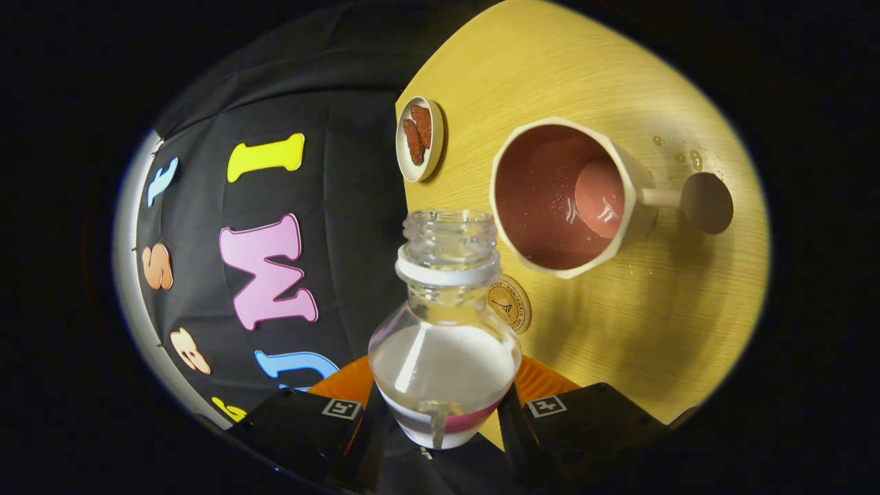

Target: Take the bottle from table, then pour the juice into the cup, finally place the bottle on the coaster

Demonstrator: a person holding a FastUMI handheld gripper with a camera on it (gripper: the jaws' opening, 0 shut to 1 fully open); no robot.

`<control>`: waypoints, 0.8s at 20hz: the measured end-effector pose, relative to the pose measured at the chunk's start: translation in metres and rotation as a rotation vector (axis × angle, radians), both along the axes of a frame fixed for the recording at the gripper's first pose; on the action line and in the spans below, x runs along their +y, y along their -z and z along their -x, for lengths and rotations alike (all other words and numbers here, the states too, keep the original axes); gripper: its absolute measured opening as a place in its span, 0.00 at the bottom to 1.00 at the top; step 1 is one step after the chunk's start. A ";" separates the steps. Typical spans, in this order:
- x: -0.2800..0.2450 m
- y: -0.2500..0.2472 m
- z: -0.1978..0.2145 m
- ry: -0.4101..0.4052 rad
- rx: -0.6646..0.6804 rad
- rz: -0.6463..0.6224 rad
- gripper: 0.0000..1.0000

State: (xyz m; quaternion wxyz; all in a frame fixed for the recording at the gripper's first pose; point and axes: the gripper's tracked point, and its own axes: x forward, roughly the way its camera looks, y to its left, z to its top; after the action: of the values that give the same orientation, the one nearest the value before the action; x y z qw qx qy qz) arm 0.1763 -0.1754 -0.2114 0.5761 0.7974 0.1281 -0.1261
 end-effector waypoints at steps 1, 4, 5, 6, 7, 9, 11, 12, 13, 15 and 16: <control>0.000 0.001 -0.002 0.003 0.008 -0.021 0.72; 0.000 -0.001 -0.007 0.013 0.012 -0.081 0.72; 0.000 -0.002 -0.007 0.016 0.012 -0.098 0.72; 0.000 -0.003 -0.007 0.020 0.012 -0.115 0.72; 0.000 -0.005 -0.008 0.027 0.013 -0.130 0.72; 0.002 -0.006 -0.009 0.031 0.015 -0.164 0.72; 0.003 -0.007 -0.011 0.033 0.017 -0.194 0.72; 0.004 -0.007 -0.012 0.032 0.022 -0.201 0.72; 0.005 -0.008 -0.013 0.035 0.024 -0.211 0.72; 0.003 -0.010 -0.014 0.054 0.017 -0.250 0.72; 0.002 -0.012 -0.014 0.068 0.009 -0.276 0.72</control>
State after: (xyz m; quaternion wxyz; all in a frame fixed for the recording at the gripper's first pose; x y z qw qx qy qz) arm 0.1907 -0.1731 -0.1993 0.4559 0.8723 0.1197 -0.1304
